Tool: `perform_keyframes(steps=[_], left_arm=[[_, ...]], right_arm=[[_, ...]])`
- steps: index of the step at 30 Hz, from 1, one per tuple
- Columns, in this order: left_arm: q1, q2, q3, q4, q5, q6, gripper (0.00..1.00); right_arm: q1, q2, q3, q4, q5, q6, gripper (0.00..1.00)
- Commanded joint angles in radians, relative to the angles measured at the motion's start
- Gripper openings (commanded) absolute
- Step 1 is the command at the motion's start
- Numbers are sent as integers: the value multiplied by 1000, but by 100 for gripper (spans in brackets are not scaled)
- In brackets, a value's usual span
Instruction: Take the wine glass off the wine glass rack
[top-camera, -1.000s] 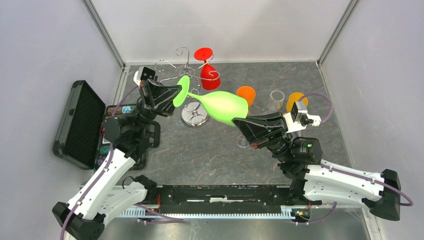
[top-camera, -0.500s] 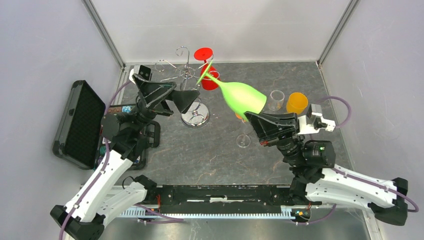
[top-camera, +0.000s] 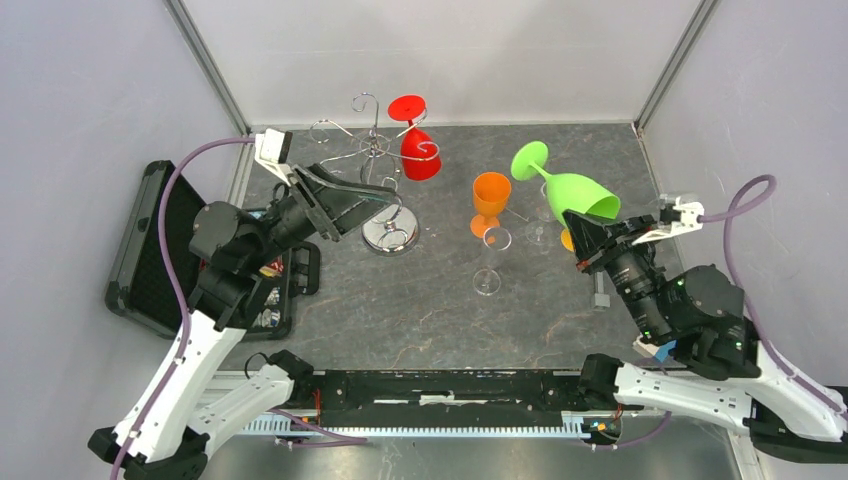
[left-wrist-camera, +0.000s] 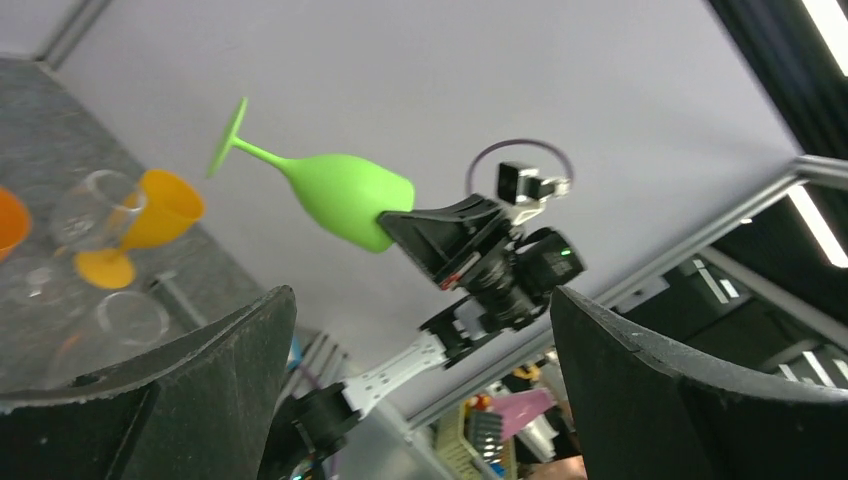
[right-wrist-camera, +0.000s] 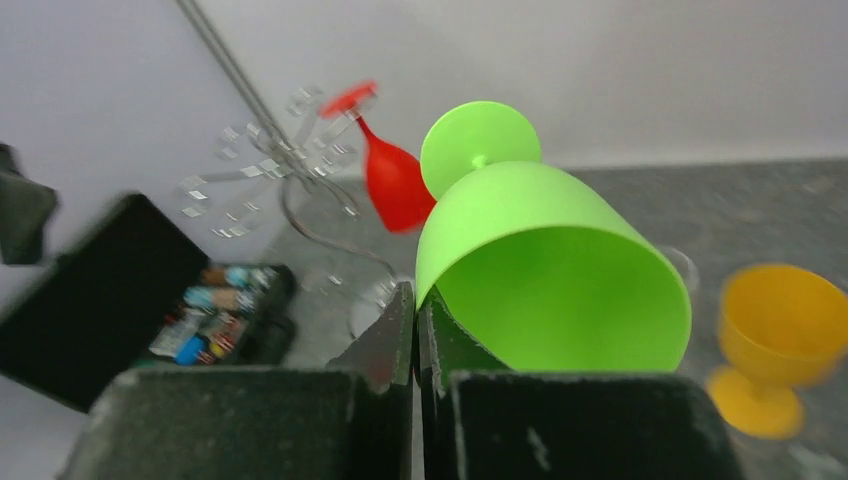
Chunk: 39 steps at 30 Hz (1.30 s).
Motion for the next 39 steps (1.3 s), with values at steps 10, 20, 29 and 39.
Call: perform_keyframes(steps=[10,20,29,39], left_arm=[[-2,13,44,-296,-74,343,100],[-3,-34,50,-411,-186,450,100],[-3,-73,46,-471,-221,521,100],[-3,-91,40,-504,-227,566,100]], right_arm=[[-2,227,235,-916,83,206,0],[-4,281,115,-876,-11,199,0],[-293,340,20,-736,-297,-39,0],[-555,418,-60,-614,-644,-182,0]])
